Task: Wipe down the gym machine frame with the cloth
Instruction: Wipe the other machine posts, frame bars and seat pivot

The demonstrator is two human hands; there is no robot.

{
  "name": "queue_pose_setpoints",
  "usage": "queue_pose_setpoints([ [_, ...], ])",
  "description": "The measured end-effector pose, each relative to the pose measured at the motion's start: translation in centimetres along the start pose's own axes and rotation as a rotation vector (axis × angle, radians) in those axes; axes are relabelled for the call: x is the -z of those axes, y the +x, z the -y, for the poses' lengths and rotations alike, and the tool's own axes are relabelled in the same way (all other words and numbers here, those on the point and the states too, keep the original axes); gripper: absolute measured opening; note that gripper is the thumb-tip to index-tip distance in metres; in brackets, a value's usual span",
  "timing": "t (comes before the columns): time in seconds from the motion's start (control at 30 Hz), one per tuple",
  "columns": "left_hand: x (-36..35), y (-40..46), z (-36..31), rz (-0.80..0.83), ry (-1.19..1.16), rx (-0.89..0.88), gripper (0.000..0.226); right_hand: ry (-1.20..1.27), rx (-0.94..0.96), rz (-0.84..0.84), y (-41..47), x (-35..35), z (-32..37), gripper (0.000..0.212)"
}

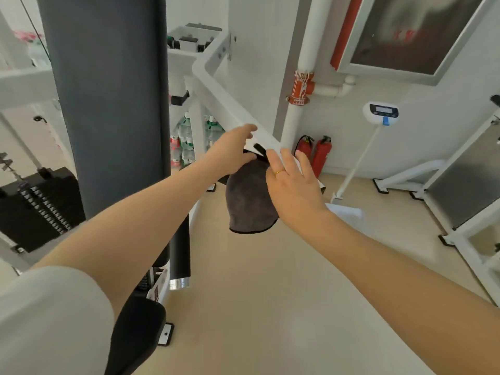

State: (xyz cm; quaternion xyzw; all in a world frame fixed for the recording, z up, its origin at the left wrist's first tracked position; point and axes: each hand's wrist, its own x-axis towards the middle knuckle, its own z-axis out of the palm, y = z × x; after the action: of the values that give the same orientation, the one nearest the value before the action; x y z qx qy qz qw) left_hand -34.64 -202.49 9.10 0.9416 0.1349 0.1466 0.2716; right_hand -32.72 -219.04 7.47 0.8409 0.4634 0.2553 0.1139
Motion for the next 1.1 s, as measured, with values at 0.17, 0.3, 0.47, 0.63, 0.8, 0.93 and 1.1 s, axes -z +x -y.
queue_pose_setpoints([
  [0.17, -1.2, 0.5, 1.8, 0.135, 0.257, -0.050, 0.026, 0.366, 0.147, 0.374, 1.7, -2.6, 1.5, 0.071],
  [0.3, -1.0, 0.9, 2.2, 0.053, 0.177, -0.082, 0.028, 0.462, 0.097, 0.411, 3.1, -4.2, 1.5, 0.065],
  [0.47, -0.2, 0.1, 3.2, -0.097, 0.073, -0.078, 0.026, 0.414, 0.097, 0.368, 3.1, -4.5, 1.0, 0.043],
  [0.63, -0.6, -0.5, 3.8, -0.093, 0.123, -0.193, 0.019, 0.230, 0.089, 0.132, 0.5, -4.8, 0.3, 0.044],
  [0.8, -1.6, -0.3, 2.7, -0.074, 0.088, -0.199, 0.032, 0.612, 0.002, 0.319, 2.3, -3.7, -1.9, 0.024],
  [0.93, -2.2, -1.6, 0.2, -0.245, -0.068, -0.125, 0.047, 0.808, -0.217, 0.016, 2.3, -2.8, -3.4, 0.016],
  [1.1, -3.2, -1.2, -3.9, -0.007, -0.184, 0.053, 0.031, 1.110, -0.318, -0.072, 4.0, -3.3, -7.3, 0.009],
])
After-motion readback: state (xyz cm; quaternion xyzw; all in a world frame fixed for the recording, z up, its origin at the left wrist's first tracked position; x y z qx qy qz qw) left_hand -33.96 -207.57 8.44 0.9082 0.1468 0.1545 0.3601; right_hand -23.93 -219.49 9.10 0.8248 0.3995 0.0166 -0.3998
